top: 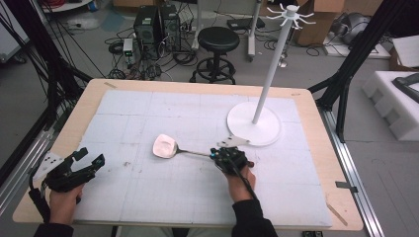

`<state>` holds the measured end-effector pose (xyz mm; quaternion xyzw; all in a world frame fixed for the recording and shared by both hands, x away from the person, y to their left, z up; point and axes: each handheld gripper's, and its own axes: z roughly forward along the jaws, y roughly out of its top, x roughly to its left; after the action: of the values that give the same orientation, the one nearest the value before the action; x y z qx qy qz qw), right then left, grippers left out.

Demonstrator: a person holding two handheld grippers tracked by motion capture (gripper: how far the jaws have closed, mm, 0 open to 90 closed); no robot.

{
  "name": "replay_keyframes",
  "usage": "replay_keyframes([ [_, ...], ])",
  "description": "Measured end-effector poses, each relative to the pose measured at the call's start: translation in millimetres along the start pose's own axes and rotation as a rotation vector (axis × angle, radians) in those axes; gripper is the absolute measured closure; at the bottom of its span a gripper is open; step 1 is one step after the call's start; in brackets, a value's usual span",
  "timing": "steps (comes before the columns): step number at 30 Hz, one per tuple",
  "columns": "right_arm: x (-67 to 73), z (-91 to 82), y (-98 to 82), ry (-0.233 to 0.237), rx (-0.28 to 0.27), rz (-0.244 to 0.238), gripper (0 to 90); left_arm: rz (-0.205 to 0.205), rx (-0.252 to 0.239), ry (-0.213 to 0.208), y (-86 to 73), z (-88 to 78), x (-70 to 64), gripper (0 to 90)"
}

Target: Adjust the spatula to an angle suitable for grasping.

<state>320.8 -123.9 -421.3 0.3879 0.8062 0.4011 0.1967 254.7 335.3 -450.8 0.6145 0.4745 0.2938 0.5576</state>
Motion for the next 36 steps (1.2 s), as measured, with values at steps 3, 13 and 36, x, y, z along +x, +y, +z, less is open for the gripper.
replay_keyframes([
  [3,6.1,25.2,13.6,0.000,0.029,0.008,89.2,-0.005,-0.001,-0.001,0.0,0.1,0.3,24.9],
  [13,9.2,68.6,39.9,-0.015,0.136,0.068,89.2,-0.002,-0.001,-0.004,-0.1,0.1,0.1,24.9],
  [36,44.9,74.8,39.4,0.150,0.237,-0.019,89.2,0.001,0.002,-0.005,-0.1,0.3,-0.1,24.9],
])
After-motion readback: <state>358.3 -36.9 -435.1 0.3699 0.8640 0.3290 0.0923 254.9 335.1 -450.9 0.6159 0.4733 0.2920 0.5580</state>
